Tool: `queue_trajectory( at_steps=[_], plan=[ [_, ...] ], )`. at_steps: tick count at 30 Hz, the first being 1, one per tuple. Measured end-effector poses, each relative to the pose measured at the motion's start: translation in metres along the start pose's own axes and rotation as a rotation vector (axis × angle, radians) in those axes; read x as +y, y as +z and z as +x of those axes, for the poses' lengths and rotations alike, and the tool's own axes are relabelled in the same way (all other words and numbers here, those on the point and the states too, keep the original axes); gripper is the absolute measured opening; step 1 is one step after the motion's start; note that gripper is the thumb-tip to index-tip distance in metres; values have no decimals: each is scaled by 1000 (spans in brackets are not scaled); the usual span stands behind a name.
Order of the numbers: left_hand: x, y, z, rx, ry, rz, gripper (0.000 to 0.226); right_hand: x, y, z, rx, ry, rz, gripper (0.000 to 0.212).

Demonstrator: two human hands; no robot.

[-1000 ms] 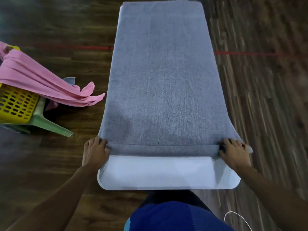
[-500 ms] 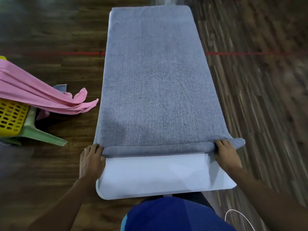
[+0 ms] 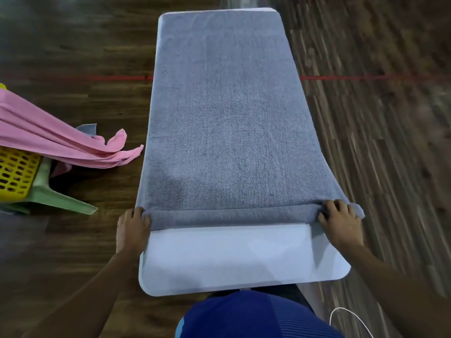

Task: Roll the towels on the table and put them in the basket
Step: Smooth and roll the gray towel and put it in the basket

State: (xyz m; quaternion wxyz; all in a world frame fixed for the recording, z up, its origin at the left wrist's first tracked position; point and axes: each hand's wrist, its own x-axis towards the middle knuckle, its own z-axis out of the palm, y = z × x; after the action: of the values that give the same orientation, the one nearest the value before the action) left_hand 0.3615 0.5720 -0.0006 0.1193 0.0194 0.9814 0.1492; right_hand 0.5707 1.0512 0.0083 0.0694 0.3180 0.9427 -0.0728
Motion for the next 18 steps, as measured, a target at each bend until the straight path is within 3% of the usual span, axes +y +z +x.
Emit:
queue_trajectory(
  at_steps=[3,6,10,14,18],
  plan=[
    [-5,1,-5,-67,80,-15,30,3,3,0,-83,-62,23,45],
    [-17,-2,-9,-160,130,-41,48,10,8,-1,-131,-132,29,59],
    [-23,-10,-9,-139,156,-30,32,16,3,4,-99,-130,30,48],
    [-25,-16,0,-88,233,119,10,21,-6,17,-179,-149,-74,35],
    [-30,-18,18,-177,91,-1,14,21,-10,27,-296,-17,-60,31]
  ],
)
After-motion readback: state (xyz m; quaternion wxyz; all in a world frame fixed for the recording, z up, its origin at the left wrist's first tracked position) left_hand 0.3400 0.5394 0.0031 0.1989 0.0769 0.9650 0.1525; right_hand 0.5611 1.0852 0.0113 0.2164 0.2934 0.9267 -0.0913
